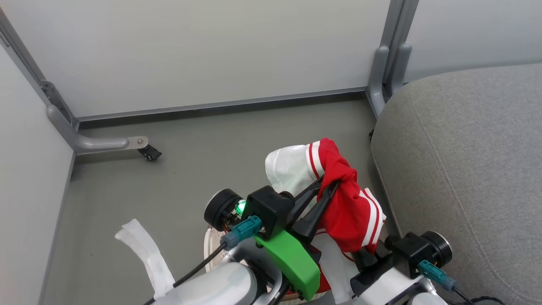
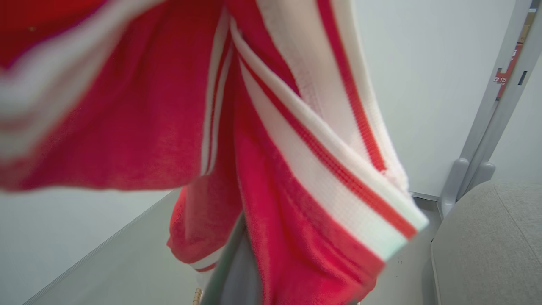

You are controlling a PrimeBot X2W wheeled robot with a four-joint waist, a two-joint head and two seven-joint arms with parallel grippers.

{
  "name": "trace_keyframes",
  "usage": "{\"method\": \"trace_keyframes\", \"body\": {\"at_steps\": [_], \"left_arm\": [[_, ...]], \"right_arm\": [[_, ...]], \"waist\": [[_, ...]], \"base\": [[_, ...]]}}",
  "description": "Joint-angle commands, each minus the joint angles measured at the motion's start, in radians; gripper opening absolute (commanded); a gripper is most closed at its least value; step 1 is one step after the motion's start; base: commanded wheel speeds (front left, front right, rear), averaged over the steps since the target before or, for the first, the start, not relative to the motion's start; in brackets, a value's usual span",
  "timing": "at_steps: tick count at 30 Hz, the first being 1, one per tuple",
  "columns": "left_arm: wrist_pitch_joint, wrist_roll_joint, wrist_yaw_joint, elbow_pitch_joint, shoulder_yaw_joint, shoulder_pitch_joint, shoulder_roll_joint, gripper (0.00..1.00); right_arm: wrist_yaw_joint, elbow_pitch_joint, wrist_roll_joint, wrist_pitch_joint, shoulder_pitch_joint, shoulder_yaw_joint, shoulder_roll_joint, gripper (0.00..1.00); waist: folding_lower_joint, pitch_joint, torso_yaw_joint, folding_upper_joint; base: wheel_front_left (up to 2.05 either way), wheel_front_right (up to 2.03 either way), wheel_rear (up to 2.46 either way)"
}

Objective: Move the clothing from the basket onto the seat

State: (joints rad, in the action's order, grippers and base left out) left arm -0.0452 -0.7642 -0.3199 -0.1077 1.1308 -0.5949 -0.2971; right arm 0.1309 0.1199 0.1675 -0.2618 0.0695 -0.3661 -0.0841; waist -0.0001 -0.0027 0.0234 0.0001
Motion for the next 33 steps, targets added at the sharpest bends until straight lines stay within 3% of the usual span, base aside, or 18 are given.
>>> {"method": "trace_keyframes", "body": {"at_steps": [1, 7, 8, 9, 24, 33], "left_arm": [[-0.001, -0.003, -0.004, 0.004, -0.003, -0.005, -0.002, 0.0], [-0.003, 0.006, -0.016, 0.017, -0.003, -0.008, -0.004, 0.0], [-0.01, 0.022, -0.02, 0.021, -0.001, -0.015, -0.008, 0.43], [-0.012, 0.027, -0.025, 0.024, 0.001, -0.019, -0.01, 1.0], [-0.044, 0.063, -0.062, 0.056, 0.003, -0.01, -0.021, 1.0], [-0.146, 0.093, -0.055, 0.08, -0.009, 0.036, -0.066, 1.0]], "right_arm": [[0.0, 0.001, 0.011, -0.005, 0.0, -0.004, -0.006, 0.0], [0.0, 0.011, 0.029, -0.005, -0.004, -0.018, -0.016, 0.0], [0.0, 0.01, 0.03, -0.005, -0.006, -0.015, -0.017, 0.0], [0.0, 0.01, 0.031, -0.005, -0.007, -0.015, -0.017, 0.0], [0.0, -0.016, 0.019, -0.005, -0.035, 0.01, -0.022, 0.0], [0.0, -0.085, 0.034, -0.005, -0.022, 0.064, -0.012, 0.0]], "waist": [[0.0001, 0.0, 0.0, -0.0001], [0.0001, -0.001, -0.002, -0.0001], [0.0001, -0.001, -0.003, -0.0001], [0.0001, -0.002, -0.003, -0.0001], [0.0001, -0.005, -0.019, -0.0001], [0.0001, 0.043, -0.099, -0.0001]], "base": [[0.0, 0.0, 0.0], [0.0, 0.0, 0.0], [0.0, 0.0, 0.0], [0.0, 0.0, 0.0], [0.0, 0.0, 0.0], [0.0, 0.0, 0.0]]}}
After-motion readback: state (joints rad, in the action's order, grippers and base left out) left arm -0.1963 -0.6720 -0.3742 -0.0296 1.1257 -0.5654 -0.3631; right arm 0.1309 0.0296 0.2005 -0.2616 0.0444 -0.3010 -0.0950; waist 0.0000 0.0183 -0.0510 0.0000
